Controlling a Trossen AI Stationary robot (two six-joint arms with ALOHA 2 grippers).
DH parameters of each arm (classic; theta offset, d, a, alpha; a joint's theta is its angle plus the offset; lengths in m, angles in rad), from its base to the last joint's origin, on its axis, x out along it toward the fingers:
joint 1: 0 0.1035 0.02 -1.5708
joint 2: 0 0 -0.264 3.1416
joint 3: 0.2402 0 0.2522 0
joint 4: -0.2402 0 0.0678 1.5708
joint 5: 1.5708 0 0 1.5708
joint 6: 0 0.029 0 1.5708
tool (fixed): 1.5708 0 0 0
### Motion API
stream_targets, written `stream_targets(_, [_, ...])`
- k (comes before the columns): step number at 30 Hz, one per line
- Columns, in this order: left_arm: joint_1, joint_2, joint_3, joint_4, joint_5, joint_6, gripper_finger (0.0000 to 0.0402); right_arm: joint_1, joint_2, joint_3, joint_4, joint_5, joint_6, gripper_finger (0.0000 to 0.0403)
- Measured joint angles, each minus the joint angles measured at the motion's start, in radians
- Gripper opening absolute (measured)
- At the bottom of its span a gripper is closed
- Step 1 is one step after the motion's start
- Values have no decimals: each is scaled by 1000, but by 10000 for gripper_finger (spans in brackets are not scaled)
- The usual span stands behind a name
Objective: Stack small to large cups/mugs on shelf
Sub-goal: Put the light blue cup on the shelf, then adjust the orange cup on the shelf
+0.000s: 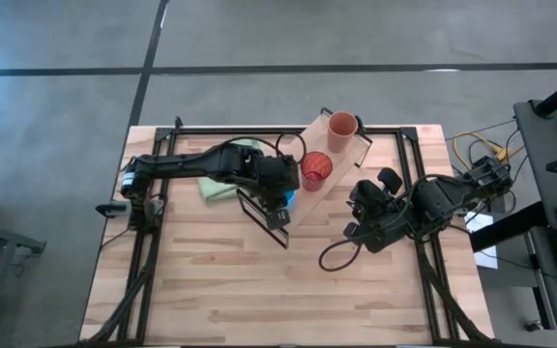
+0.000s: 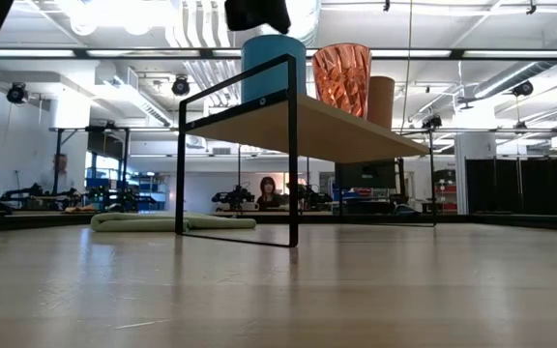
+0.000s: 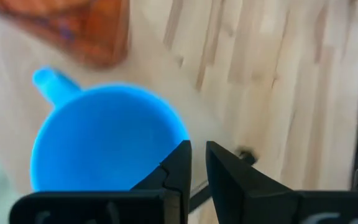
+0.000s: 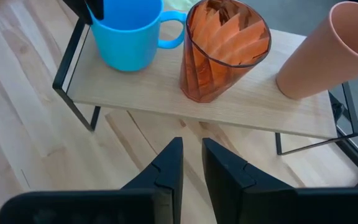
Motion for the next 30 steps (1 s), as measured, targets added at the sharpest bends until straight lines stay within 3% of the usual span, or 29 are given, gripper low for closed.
stream_targets(8, [0,-9,21,143,6,-6,34,-12,0,0,-2,110,2,54])
stream_targets(16, [0,-15,119,175,-58,26,34,-93,0,-58,10,99,5,53])
stream_targets(22, [0,-34,161,185,-205,101,34,-141,-13,-179,193,43,3,53])
stream_targets(30, [0,-62,157,186,-219,101,34,-209,-50,-328,341,42,68,53])
